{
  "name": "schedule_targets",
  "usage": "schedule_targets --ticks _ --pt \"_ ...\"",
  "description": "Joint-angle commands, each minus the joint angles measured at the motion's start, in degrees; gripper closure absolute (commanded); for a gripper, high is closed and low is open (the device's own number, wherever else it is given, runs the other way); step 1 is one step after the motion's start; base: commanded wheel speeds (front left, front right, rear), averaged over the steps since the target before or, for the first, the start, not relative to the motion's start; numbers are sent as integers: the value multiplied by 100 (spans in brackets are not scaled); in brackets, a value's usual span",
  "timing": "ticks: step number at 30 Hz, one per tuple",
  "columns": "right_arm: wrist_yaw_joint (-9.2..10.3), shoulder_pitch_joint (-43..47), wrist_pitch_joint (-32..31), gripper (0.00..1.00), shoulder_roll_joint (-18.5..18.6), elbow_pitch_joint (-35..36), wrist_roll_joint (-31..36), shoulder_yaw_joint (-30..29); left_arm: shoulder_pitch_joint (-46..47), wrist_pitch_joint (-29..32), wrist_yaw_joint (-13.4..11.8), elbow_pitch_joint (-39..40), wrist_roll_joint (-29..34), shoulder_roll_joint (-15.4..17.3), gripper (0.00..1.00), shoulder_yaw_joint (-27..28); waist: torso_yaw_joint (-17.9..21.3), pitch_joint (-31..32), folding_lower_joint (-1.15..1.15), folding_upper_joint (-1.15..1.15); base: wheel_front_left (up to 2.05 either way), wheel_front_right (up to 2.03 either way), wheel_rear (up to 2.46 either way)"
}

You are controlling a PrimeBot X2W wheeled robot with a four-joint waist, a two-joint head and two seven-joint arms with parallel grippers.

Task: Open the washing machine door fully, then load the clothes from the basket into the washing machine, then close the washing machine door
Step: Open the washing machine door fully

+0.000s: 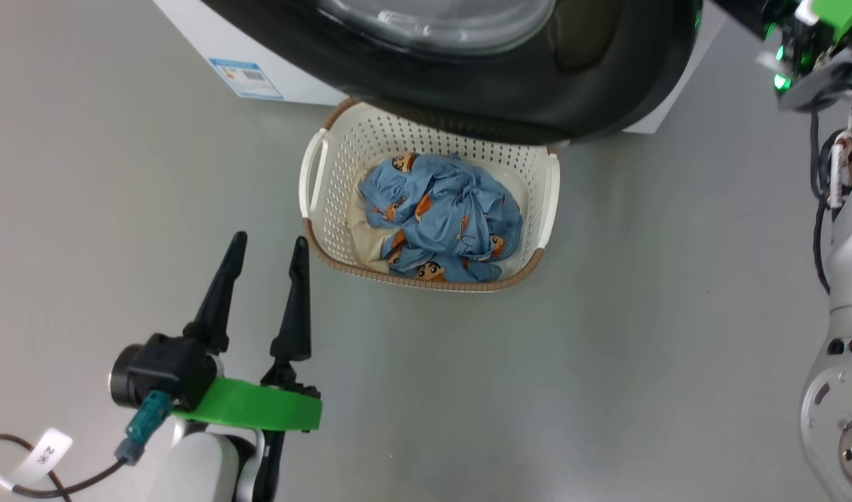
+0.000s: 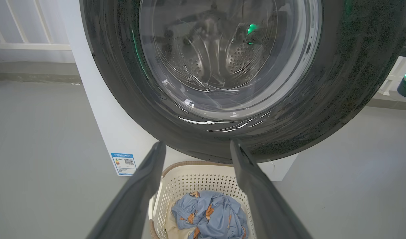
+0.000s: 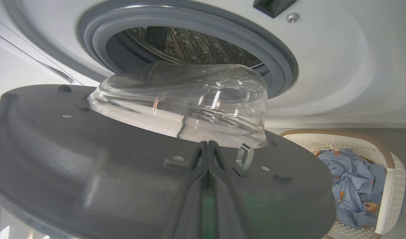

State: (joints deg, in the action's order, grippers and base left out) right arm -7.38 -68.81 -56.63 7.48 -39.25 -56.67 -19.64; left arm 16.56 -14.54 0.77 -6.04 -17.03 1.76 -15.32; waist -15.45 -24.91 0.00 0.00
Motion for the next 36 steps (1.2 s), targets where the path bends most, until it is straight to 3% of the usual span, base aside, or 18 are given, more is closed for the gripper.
schedule_targets --ticks 1,17,24,36 --pt "-11 47 -157 100 -242 220 -44 57 -90 -46 33 151 46 111 0 220 22 94 0 0 0 0 0" --pt "-11 892 -1614 100 -455 804 -158 -100 -321 -46 97 187 130 111 0 360 -38 431 0 0 0 0 0" --pt "-11 1314 -1728 100 -458 882 -755 491 -378 -46 127 177 150 111 0 368 -92 573 0 0 0 0 0" --pt "-11 2073 -1318 100 -459 1160 -1652 1811 -463 -46 160 189 193 111 0 343 -203 799 0 0 0 0 0"
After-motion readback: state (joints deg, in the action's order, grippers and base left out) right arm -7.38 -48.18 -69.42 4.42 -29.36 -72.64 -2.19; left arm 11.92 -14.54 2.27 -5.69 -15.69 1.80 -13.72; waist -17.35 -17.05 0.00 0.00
